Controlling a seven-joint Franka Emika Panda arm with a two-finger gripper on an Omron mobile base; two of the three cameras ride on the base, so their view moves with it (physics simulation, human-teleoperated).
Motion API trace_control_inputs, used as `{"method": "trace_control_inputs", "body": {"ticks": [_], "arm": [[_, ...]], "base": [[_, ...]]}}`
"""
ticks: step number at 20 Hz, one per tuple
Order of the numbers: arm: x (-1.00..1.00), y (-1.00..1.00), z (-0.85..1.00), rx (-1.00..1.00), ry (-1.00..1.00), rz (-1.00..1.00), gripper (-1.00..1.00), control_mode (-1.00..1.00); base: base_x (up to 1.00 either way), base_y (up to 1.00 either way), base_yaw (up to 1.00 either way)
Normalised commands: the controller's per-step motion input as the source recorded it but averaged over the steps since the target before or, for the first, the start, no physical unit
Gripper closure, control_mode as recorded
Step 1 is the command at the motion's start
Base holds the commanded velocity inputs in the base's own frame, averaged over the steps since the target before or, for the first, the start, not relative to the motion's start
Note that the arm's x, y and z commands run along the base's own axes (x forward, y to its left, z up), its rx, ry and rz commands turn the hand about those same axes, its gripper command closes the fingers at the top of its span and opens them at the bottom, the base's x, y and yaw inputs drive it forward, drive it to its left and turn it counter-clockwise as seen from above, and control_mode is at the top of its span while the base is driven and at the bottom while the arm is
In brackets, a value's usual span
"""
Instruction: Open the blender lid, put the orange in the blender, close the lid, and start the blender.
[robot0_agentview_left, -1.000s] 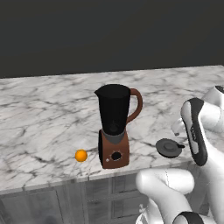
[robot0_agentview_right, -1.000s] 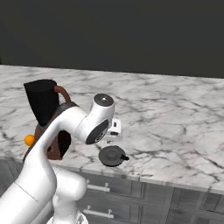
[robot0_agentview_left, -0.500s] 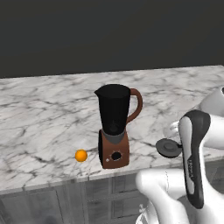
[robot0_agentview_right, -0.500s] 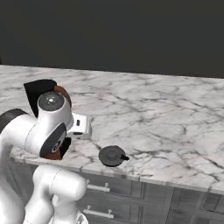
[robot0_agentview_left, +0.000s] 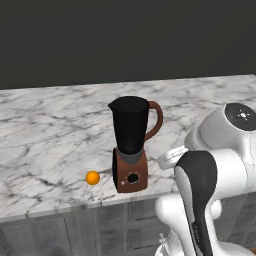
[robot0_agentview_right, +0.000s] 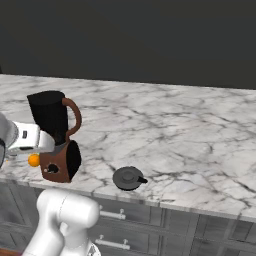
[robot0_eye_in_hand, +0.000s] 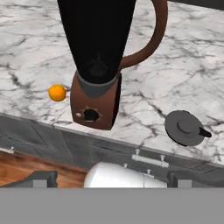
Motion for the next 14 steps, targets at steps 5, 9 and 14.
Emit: {"method": "trace_control_inputs", "body": {"ticks": [5, 9, 14], "arm": [[-0.15, 0.87, 0.00, -0.13, 0.00, 0.00, -1.00, -1.00], [0.00, 0.84, -0.13, -0.16, 0.06, 0.00, -1.00, -1.00], [0.00, 0.61, -0.25, -0.16, 0.06, 0.00, -1.00, -1.00]], "base": [[0.00, 0.00, 0.00], [0.00, 0.00, 0.00], [0.00, 0.00, 0.00]]}}
